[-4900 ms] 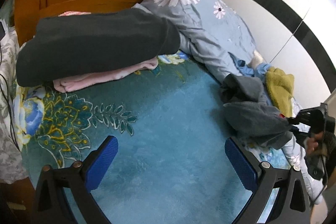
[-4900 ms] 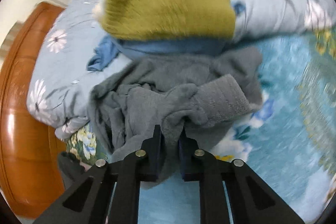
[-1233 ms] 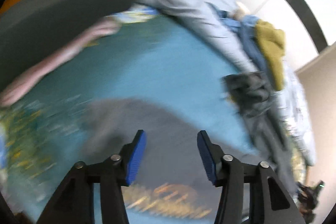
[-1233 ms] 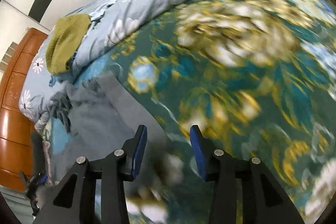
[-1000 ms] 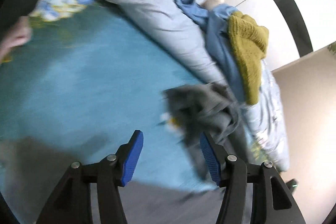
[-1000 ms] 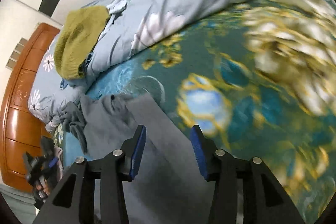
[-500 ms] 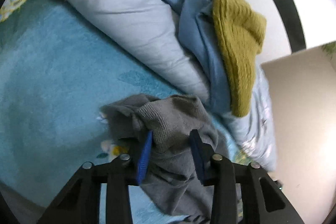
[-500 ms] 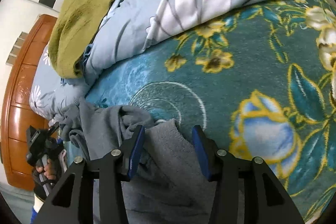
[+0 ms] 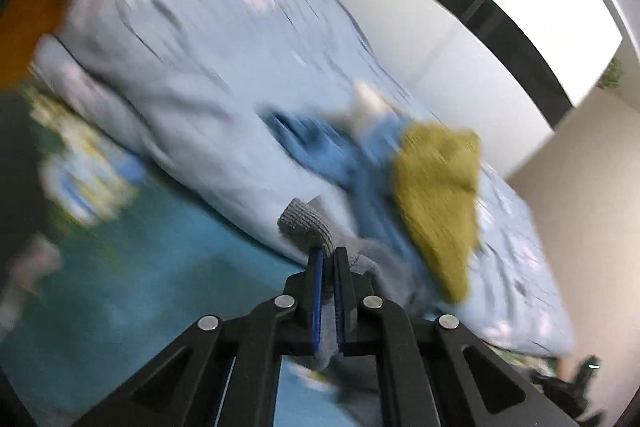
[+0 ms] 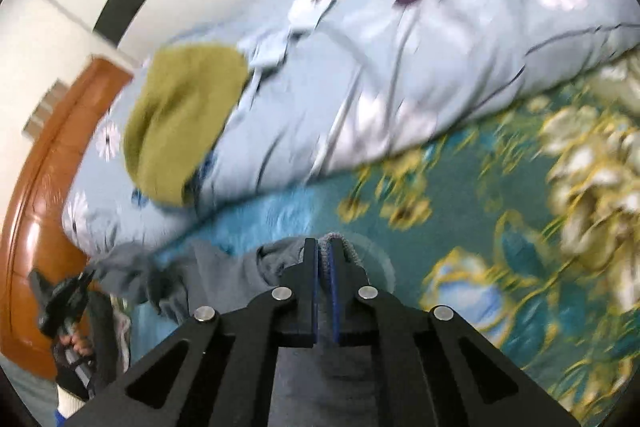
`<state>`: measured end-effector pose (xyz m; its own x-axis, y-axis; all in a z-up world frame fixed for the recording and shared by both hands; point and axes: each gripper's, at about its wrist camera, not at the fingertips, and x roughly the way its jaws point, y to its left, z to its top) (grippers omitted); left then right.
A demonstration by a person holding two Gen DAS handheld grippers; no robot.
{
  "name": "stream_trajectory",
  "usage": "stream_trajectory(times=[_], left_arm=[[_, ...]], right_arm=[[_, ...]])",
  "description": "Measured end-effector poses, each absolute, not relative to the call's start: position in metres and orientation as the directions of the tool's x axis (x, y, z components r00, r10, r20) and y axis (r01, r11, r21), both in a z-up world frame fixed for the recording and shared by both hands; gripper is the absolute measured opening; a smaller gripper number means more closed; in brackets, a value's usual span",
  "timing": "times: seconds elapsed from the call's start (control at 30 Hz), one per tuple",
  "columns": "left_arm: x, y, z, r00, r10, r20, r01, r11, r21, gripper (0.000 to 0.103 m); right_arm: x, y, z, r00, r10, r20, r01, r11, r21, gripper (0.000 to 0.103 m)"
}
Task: Fold clothes
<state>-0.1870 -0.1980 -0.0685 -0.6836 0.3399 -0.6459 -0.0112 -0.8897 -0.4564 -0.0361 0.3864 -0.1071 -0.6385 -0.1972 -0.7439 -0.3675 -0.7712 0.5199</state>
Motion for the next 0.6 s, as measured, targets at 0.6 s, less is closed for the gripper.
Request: stream_trajectory(times=[0.6], left_arm=[[-0.140,-0.320,-0.196,-0.515,0.191,-0.836,0.353,-0.841,-0.410,0.016]], right_arm=[[-0.032,0.416,-0.146,-0.547,-0.125,-0.827,-0.489,-0.754,0.438,0.004]])
